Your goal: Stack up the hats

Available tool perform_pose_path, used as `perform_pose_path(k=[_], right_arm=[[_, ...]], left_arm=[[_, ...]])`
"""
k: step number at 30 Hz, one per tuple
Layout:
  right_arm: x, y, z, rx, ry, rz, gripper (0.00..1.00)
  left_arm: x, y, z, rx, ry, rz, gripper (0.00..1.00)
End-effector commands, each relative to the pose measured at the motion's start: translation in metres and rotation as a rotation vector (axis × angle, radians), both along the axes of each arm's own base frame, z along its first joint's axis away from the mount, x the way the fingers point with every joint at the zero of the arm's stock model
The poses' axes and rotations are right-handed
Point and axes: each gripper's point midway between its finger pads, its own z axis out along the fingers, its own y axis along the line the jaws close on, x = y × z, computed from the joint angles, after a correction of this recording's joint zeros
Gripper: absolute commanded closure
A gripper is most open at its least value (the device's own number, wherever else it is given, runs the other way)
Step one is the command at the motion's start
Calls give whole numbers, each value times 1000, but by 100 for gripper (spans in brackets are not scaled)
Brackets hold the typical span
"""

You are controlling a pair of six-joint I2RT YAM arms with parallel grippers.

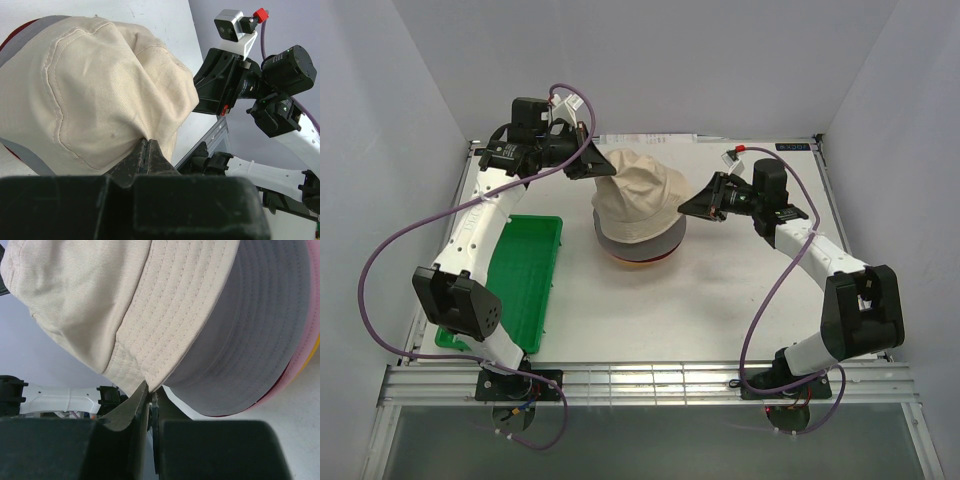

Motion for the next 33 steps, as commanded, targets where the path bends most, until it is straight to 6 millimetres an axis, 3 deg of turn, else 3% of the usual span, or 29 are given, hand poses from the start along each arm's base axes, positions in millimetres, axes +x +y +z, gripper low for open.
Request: perform_pose_path(k=[1,6,12,16,20,23,26,29,30,33], right_arm=[[3,-4,2,-7,-31,-13,92],[4,-7,-11,-44,-21,-19,92],[1,-9,-27,-66,0,-13,92],[0,-9,-31,-75,4,-7,92],[-1,-10,-32,-81,0,-4,92],[0,-10,-30,-80,-9,-2,92],[2,-9,-27,-77,-14,4,92],[3,-9,-25,-75,-17,5,92],[3,-9,-25,-75,-17,5,92],[4,-8,-23,-71,-18,8,92]], left_arm=[[-16,-2,40,-46,-101,-28,100],[-15,-1,43,-48,-107,-19,100],[-9,5,43,-31,-114,45,88],[-4,11,48,-26,-127,103,72],[0,19,58,-20,-164,167,43],[3,29,60,-18,-151,227,35],[11,55,49,-16,-95,340,34],[12,78,10,-79,40,419,36],[16,86,9,-109,36,433,38],[18,93,-22,-157,102,455,40]])
